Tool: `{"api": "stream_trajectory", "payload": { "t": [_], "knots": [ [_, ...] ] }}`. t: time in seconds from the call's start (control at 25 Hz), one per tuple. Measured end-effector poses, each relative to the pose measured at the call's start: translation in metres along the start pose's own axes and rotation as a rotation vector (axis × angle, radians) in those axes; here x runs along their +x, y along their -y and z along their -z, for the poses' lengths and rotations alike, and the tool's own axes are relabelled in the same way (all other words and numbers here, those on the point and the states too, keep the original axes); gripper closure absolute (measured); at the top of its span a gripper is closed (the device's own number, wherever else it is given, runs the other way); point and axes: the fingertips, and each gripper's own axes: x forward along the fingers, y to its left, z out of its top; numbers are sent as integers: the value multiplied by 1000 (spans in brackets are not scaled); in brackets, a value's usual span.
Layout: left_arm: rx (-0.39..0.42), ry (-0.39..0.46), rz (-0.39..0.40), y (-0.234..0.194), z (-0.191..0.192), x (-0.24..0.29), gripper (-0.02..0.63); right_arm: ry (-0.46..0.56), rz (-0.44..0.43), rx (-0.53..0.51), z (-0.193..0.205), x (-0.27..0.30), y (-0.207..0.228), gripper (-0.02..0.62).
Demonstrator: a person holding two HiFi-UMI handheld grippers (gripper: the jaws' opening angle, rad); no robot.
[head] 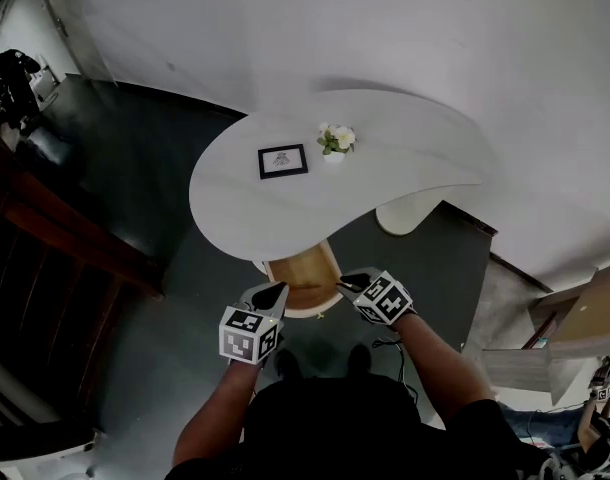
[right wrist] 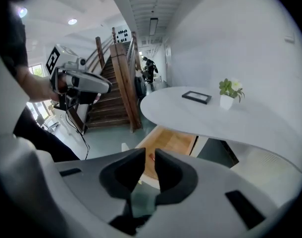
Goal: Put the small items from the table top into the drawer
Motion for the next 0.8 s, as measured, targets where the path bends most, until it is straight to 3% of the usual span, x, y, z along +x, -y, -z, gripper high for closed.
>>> {"api": "stream_trajectory", "payload": {
  "t": [0.24, 0.4, 0.8],
  "knots": [
    [-66, 25, -73, 40, -7, 19, 603, 76, 6, 15, 25, -54, 20, 525],
    [-44, 35, -117, 63, -18, 31, 603, 164, 15, 41, 32, -91, 32, 526],
    [-11, 145, -223, 91, -69, 25, 603, 456, 104, 71, -3, -189, 64, 572]
  ]
}}
